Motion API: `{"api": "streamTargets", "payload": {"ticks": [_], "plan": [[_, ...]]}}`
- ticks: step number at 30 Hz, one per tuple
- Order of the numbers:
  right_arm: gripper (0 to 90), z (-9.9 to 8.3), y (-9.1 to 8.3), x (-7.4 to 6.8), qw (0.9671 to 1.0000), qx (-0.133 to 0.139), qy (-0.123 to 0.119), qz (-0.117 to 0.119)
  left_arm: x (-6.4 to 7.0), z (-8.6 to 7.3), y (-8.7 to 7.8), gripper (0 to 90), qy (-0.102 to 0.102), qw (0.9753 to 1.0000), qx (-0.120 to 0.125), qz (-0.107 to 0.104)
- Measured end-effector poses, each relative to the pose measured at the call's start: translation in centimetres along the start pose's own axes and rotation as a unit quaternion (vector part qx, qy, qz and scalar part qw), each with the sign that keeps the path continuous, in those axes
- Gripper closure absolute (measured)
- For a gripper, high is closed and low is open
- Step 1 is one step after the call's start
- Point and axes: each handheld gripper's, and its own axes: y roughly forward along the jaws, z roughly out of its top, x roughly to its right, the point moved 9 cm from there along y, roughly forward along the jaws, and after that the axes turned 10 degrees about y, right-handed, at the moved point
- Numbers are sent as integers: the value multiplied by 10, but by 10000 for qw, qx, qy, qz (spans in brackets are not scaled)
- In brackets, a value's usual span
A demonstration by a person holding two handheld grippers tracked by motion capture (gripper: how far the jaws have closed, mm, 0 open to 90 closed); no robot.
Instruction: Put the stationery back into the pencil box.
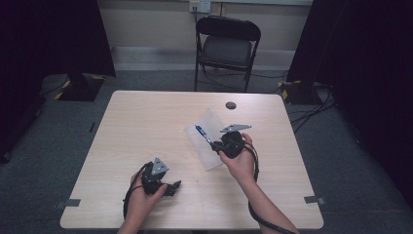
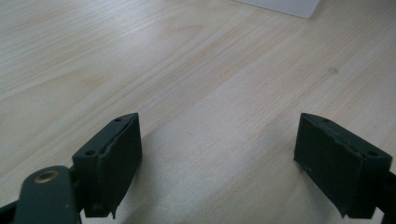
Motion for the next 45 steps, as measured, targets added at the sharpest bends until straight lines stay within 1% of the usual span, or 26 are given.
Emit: {"api": "streamTargets", "payload": {"ticks": [10, 14, 16, 23, 27, 30, 35, 37, 45], "plan": [[811, -1, 9, 7, 9999, 24, 148, -81, 0, 0, 0, 149, -2, 10000, -2, -1], [811, -2, 14, 7, 9998, 22, 143, -120, 0, 0, 0, 149, 1, 10000, -4, 0], [811, -3, 17, 6, 9999, 22, 101, -115, 0, 0, 0, 149, 0, 10000, -4, -1], [812, -9, 26, 3, 9998, -16, 114, -150, 0, 0, 0, 149, 1, 10000, -1, -1], [811, -12, 30, 4, 9998, 20, 118, -170, 0, 0, 0, 149, 3, 10000, 1, 0], [811, -16, 32, 5, 9997, -5, 162, -197, 0, 0, 0, 149, 3, 10000, -2, 0], [811, -20, 35, 7, 9996, -11, 155, -227, 0, 0, 0, 149, 0, 10000, 0, -1], [811, -23, 36, 7, 9996, -66, 182, -226, 0, 0, 0, 149, -1, 10000, -3, -2], [810, -27, 41, 7, 9996, -64, 147, -226, 0, 0, 0, 149, -1, 10000, -2, -2]]}}
